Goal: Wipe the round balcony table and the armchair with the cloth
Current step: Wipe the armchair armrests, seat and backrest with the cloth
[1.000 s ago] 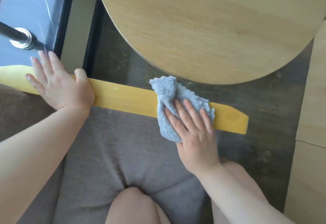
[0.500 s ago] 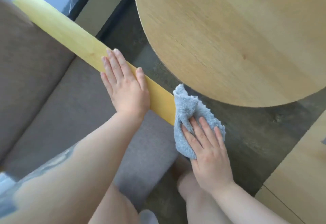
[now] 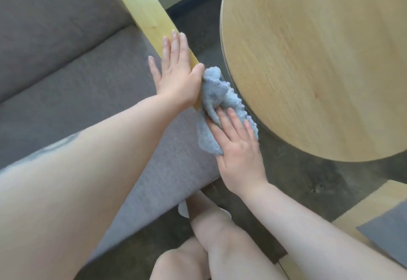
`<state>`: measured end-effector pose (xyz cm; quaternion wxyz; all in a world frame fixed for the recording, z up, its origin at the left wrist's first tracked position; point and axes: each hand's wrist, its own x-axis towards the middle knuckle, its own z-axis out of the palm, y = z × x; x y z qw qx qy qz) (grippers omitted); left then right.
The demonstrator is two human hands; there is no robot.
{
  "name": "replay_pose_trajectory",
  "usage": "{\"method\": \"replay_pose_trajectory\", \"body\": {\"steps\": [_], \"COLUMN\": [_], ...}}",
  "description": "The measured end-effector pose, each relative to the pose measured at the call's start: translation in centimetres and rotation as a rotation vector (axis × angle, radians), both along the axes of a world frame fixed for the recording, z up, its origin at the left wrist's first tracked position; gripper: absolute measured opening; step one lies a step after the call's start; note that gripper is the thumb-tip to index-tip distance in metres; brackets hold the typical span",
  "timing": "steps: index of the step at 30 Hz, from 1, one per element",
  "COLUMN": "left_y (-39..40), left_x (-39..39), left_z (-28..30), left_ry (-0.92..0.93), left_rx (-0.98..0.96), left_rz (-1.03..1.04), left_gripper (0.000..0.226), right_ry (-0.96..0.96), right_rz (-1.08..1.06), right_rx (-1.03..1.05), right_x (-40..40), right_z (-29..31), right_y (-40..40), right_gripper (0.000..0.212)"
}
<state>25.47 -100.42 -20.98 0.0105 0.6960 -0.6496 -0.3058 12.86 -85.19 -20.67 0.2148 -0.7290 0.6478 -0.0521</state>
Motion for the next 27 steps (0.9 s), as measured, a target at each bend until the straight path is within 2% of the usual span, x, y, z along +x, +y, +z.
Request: {"method": "replay_pose_trajectory", "body": {"steps": [3,5,7,11,15,17,22,25,27], "left_y": [2.2,4.5,6.6,10.3,12.8,12.4,6.1,3.8,3.0], "left_x": [0.0,-0.2,-0.9,-2.9,-4.8,-5.5,-7.8,-9.3,-9.3], "left_z": [1.8,2.0,1.6,1.6,1.9,1.3,-0.7,-1.2,-1.8], "left_ry": [0.084,0.133,0.186,0.283,0.337,0.339,0.32,0.205,0.157], "left_rx": [0.058,0.064,0.054,-0.042,-0.067,-0.119,-0.343,-0.439,-0.493], "left_rz": [0.017,0.018,0.058,0.243,0.309,0.426,0.89,1.042,1.175], "left_gripper": [0.06,0.058,0.058,0.065,0.069,0.069,0.064,0.061,0.06], "right_ry": [-0.012,0.063,0.098,0.147,0.14,0.15,0.093,0.036,0.053], "right_rz": [-0.052,0.011,0.125,0.235,0.307,0.45,0.855,1.093,1.24], "right_rx": [0.066,0.072,0.066,0.059,0.031,0.007,-0.09,-0.076,-0.088], "right_x": [0.1,-0.6,-0.9,1.0,-1.2,-2.2,-2.3,-4.6,-4.4], "right_z": [0.7,1.1,0.9,0.8,1.1,0.4,-1.0,-1.6,-1.3], "right_y": [1.7,4.0,2.4,-3.6,-1.8,-3.3,-15.0,-19.1,-22.7], "right_gripper": [0.064,0.068,0.075,0.072,0.083,0.082,0.056,0.052,0.059]}}
